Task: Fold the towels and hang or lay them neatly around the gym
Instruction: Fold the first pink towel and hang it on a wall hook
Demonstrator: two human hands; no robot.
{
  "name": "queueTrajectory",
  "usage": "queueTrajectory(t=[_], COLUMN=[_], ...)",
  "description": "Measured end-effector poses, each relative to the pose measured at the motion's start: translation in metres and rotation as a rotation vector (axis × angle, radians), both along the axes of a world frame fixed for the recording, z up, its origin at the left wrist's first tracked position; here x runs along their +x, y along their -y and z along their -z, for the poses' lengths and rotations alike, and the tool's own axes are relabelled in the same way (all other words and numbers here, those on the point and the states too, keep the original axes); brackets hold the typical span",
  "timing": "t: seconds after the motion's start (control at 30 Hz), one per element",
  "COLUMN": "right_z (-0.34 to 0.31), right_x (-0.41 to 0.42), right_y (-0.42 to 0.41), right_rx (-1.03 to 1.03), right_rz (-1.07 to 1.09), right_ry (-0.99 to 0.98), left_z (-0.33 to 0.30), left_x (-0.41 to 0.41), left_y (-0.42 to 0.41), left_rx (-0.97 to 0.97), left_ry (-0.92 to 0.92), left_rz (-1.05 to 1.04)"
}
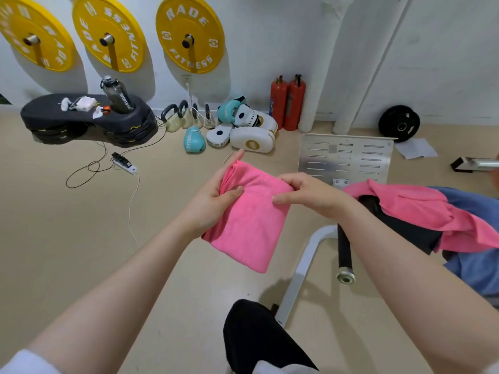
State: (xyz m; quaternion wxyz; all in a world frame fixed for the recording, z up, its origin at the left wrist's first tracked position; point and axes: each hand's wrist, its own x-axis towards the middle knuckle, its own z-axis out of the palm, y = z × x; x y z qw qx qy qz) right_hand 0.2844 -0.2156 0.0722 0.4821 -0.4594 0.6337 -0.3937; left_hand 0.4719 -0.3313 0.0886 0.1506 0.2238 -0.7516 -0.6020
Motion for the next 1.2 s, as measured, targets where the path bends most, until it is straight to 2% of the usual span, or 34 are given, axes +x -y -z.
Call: queueTrajectory(t=[0.13, 0.2, 0.3, 0.4, 0.47, 0.53, 0.73, 0.9, 1.0, 1.1, 1.2], right_z=[0.003, 0.003, -0.001, -0.011, -0.022, -0.035, -0.052, -0.049, -0.046, -0.047, -0.055], right_x=[-0.013, -0.025, -0.053, -0.099, -0.136, -0.173, -0.261, -0.314, -0.355, -0.401, -0.449], right_y=[0.052, 0.084, 0.134, 0.181, 0.212, 0.236, 0.289, 0.329, 0.359, 0.394, 0.432], right_rx=[0.162, 0.162, 0.103, 0.068, 0.085, 0.092, -0.114, -0.167, -0.162, -0.158, -0.129], right_rz=[-0.215, -0.235, -0.202, -0.138, -0.102, -0.037, 0.347, 0.529, 0.642, 0.738, 0.826], right_ry=[-0.233, -0.301, -0.465, -0.353, -0.276, -0.287, -0.096, -0.076, -0.153, -0.204, -0.297], left_z=[0.000, 0.003, 0.010, 0.014, 0.012, 0.009, 0.009, 0.013, 0.016, -0.002, -0.027], left_x=[-0.004, -0.014, -0.048, -0.102, -0.141, -0.178, -0.283, -0.384, -0.451, -0.514, -0.577], left_y=[0.051, 0.083, 0.136, 0.197, 0.235, 0.267, 0.351, 0.393, 0.420, 0.446, 0.474], left_rx=[0.124, 0.162, 0.185, 0.210, 0.324, 0.415, 0.447, 0.258, -0.006, -0.300, -0.409], left_ry=[0.068, 0.128, 0.104, 0.019, -0.035, -0.057, -0.068, 0.051, 0.078, -0.029, -0.125], left_rz=[-0.028, -0.052, -0.102, -0.194, -0.222, -0.222, -0.140, -0.066, -0.009, 0.127, 0.360])
